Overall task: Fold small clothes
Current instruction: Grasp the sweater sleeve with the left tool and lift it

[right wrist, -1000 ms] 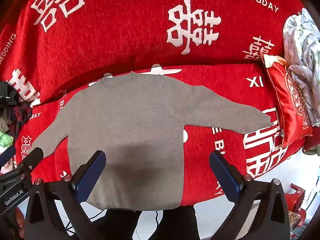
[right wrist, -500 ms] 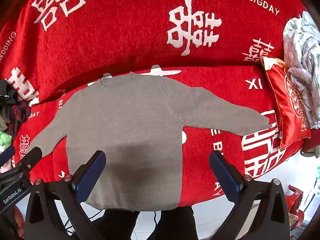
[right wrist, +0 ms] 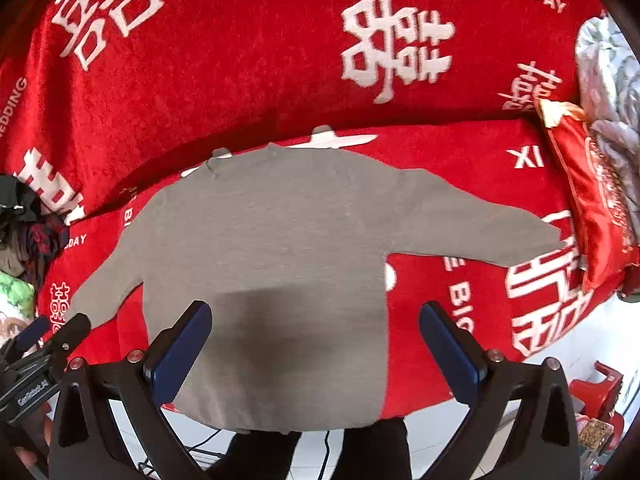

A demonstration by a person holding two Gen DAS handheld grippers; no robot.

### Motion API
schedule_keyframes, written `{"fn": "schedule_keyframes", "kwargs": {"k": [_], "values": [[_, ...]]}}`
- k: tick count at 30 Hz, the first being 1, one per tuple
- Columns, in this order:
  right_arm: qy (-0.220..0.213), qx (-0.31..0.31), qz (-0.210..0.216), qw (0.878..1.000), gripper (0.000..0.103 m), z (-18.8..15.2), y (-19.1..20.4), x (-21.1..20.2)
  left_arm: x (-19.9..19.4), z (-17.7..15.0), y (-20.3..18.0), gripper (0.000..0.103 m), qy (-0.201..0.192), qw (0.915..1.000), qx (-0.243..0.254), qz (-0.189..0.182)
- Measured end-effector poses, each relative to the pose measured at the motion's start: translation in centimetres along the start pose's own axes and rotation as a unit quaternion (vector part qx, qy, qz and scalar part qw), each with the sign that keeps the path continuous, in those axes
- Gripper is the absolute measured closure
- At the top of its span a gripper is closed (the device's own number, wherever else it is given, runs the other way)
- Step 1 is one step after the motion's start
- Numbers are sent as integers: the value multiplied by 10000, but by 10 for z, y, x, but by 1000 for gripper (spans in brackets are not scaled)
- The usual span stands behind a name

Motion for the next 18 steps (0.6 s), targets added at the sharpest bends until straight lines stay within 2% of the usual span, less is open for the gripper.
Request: {"fn": "schedule_keyframes", "kwargs": {"k": [4, 7, 11, 14, 17, 18], "values": [[111, -533, 92, 9985, 0, -4, 25, 31, 36, -11, 22, 0, 137, 9991, -356, -206], [268, -703, 229, 9969, 0, -12, 44, 51, 64, -18, 47, 0, 217, 9966, -698, -383], [539, -884, 390, 9939, 0, -22, 72, 74, 96, -22, 93, 0, 143, 9884, -1354, -679], [697, -1050, 600, 9902, 0, -36, 98, 91, 119, -19, 142, 0, -140, 9761, -1976, -893], [826, -1335, 770, 9846, 0, -50, 128, 111, 147, -25, 196, 0, -347, 9532, -2817, -1037], [895, -1436, 832, 9821, 0, -56, 139, 119, 162, -30, 215, 0, -358, 9401, -3179, -1181]]}}
Point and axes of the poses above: each gripper's, at about its wrist camera, not at the fingertips, and x roughly the way its jaws point, y to its left, z to its top, the point moved 9 cm from there along x, roughly the way its jaws point, and after that the axes turned 1 degree about z, right-handed, at the moved point
